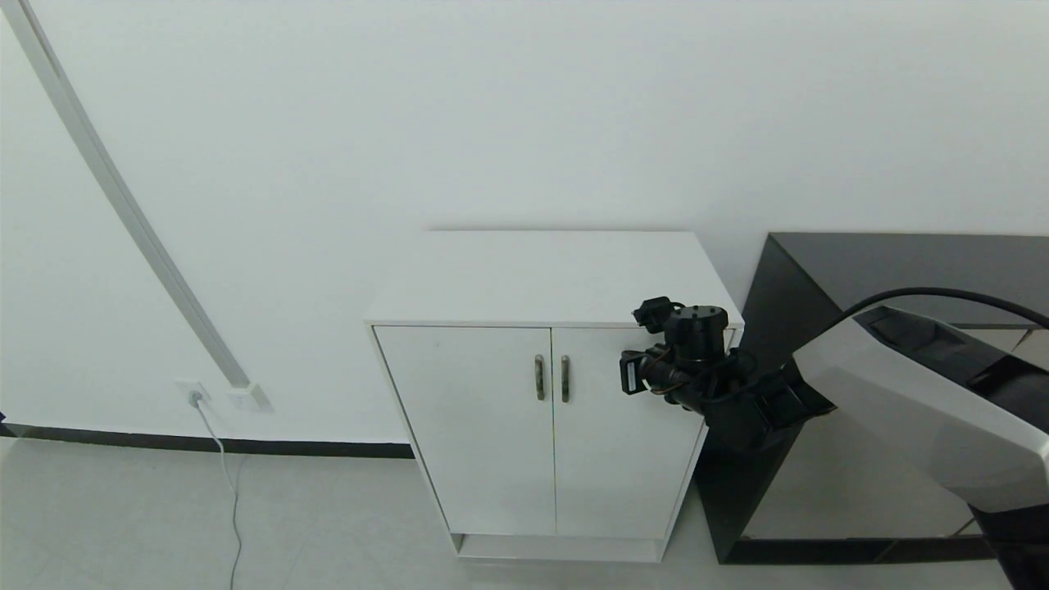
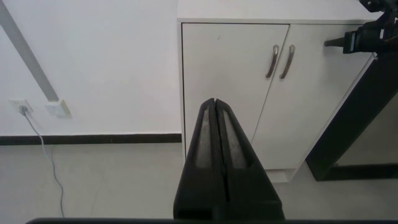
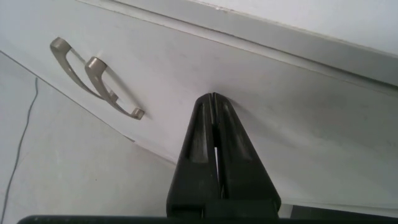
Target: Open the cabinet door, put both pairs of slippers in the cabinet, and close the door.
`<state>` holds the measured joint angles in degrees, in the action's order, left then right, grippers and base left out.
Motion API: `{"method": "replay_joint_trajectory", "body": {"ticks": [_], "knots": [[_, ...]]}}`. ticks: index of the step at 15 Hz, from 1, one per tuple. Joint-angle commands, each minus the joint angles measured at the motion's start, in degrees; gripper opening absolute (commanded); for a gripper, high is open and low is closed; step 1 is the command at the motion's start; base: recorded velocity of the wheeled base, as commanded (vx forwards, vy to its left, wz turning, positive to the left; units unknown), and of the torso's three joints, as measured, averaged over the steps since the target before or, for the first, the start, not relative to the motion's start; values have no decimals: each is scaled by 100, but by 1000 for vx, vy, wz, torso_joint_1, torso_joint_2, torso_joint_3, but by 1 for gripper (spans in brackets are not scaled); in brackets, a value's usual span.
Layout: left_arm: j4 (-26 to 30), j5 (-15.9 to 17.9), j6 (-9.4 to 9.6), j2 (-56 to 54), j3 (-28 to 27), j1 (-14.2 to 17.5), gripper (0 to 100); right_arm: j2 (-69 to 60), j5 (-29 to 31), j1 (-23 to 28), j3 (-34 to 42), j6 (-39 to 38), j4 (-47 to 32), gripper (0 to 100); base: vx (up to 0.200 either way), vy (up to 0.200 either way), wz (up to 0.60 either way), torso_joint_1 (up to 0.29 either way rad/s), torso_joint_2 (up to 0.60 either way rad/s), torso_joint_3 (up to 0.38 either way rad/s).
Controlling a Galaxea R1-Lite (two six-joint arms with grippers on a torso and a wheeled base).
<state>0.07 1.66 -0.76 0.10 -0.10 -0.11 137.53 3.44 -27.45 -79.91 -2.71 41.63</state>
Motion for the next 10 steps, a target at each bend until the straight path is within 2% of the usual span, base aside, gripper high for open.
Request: {"method": "replay_joint_trajectory", "body": {"ticks": [1,10], "knots": [[1,1,-4,-1,1,-7,0,10,-1,12,-16,-2,-6,0,0,0,0,0,0,0],[1,1,-4,-1,1,2,0,54,-1,12,-25,-11,3,0,0,0,0,0,0,0]]}}
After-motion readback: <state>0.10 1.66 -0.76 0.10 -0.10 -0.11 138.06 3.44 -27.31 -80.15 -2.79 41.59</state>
